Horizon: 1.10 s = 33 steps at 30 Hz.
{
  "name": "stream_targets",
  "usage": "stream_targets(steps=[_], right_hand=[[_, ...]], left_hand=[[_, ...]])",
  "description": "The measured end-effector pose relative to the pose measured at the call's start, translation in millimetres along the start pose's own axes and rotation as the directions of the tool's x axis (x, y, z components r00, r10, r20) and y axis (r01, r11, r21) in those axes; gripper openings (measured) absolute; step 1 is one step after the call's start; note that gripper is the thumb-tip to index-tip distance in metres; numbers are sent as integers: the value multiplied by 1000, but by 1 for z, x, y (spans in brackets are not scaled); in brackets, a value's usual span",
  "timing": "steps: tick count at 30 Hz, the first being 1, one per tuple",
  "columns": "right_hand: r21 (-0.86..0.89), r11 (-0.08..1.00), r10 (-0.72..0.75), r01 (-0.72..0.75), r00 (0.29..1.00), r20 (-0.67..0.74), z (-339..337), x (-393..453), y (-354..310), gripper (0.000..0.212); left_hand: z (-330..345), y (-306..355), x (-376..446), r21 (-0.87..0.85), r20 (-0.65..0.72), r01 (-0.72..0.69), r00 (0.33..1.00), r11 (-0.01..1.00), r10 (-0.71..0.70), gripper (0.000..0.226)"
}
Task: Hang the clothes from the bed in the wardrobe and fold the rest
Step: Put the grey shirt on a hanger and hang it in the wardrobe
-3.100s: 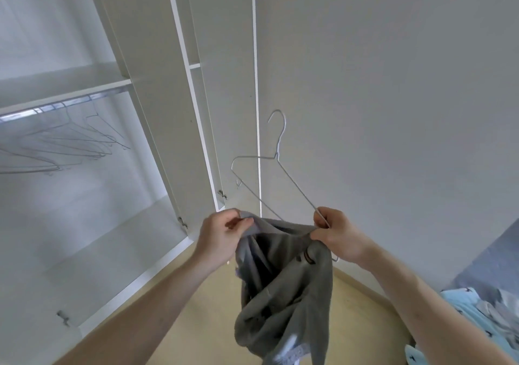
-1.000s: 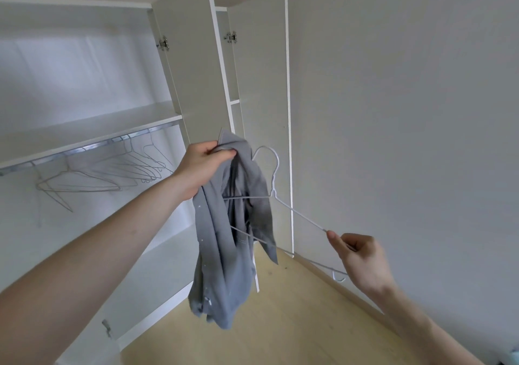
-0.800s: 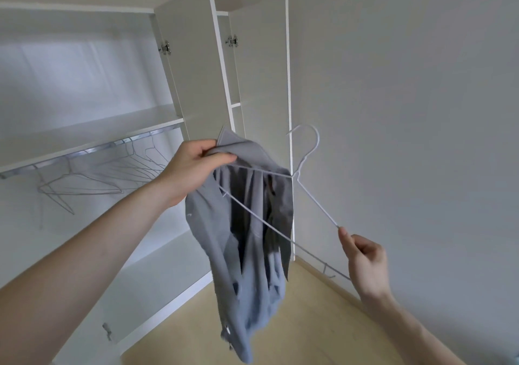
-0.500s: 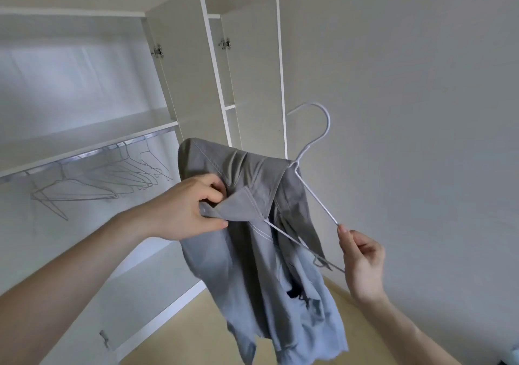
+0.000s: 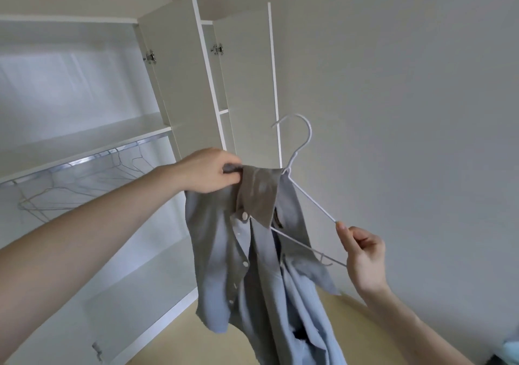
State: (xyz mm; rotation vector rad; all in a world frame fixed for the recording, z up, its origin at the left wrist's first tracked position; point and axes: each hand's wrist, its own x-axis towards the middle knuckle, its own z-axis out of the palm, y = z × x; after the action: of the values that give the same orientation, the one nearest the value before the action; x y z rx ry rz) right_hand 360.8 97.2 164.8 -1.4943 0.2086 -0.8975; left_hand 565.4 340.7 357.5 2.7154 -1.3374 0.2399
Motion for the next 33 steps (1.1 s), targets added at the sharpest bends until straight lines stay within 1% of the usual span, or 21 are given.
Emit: stream_targets(steps=[3, 5, 6, 7, 9, 10, 11, 12, 13, 15, 16, 17, 18, 19, 21, 22, 24, 26, 29, 31, 33], right_hand=[[-46, 998, 37, -37, 999, 4, -14, -2, 13, 65], [-63, 996, 70, -67, 997, 43, -19, 1, 20, 56], [-5, 994, 107, -106, 993, 53, -22, 2, 25, 52], [116, 972, 200, -204, 979, 41, -26, 2, 30, 53], [382, 817, 440, -432, 895, 72, -32, -7, 50, 57], [404, 758, 520, -513, 848, 101, -32, -16, 62, 49], [316, 758, 558, -571, 818, 140, -28, -28, 73, 37], [164, 785, 573, -597, 801, 172, -19, -39, 80, 29], [47, 800, 576, -598, 788, 216, -7, -48, 85, 37], [-93, 827, 553, -555, 769, 321, 21, -55, 87, 69], [-143, 843, 532, -519, 764, 365, 39, -54, 85, 79], [-182, 863, 503, -472, 763, 406, 55, -51, 81, 79], [-252, 886, 464, -390, 774, 431, 69, -47, 80, 68], [-306, 900, 424, -311, 793, 437, 80, -42, 79, 47], [-352, 895, 396, -273, 850, 348, 91, -28, 82, 4], [-335, 896, 394, -292, 871, 294, 89, -17, 84, 16], [-275, 905, 383, -325, 904, 191, 72, 9, 82, 27], [-194, 925, 355, -325, 923, 148, 50, 45, 66, 38], [-115, 941, 321, -317, 947, 10, 20, 104, 14, 48], [-106, 962, 254, -253, 967, -6, 10, 139, -30, 47], [-172, 972, 168, -161, 986, 25, 10, 162, -73, 39]], left_hand=[[20, 3, -4, -65, -39, -81, 996, 995, 79, 41], [26, 4, -4, -79, -137, -110, 986, 991, 98, 46], [25, 3, -3, -86, -183, -100, 980, 991, 83, 47], [23, 2, -1, -103, -224, -82, 973, 991, 57, 47], [17, -2, 2, -180, -279, -49, 960, 983, -4, 48], [14, -5, 4, -221, -297, -49, 955, 974, -19, 48], [11, -6, 4, -251, -308, -60, 951, 966, -21, 48], [8, -8, 5, -267, -317, -76, 948, 961, -12, 48], [4, -9, 5, -273, -323, -95, 946, 957, 1, 48], [-3, -8, 5, -277, -331, -121, 943, 953, 23, 48], [-6, -7, 5, -274, -333, -127, 942, 953, 30, 47], [-10, -6, 5, -268, -334, -134, 942, 954, 38, 47], [-13, -5, 5, -261, -335, -141, 941, 955, 48, 47], [-16, -5, 4, -263, -337, -149, 940, 953, 54, 47], [-24, -10, -1, -305, -330, -154, 943, 940, 48, 46], [-28, -15, -5, -333, -324, -152, 945, 931, 38, 46], [-35, -29, -15, -346, -305, -134, 952, 929, 24, 46], [-38, -46, -29, -262, -270, -73, 963, 962, 0, 50], [-29, -69, -49, 15, -173, 7, 985, 1000, -4, 57], [-18, -82, -57, 173, -137, 11, 990, 985, 13, 52], [-8, -92, -57, 291, -190, 63, 982, 955, -7, 46]])
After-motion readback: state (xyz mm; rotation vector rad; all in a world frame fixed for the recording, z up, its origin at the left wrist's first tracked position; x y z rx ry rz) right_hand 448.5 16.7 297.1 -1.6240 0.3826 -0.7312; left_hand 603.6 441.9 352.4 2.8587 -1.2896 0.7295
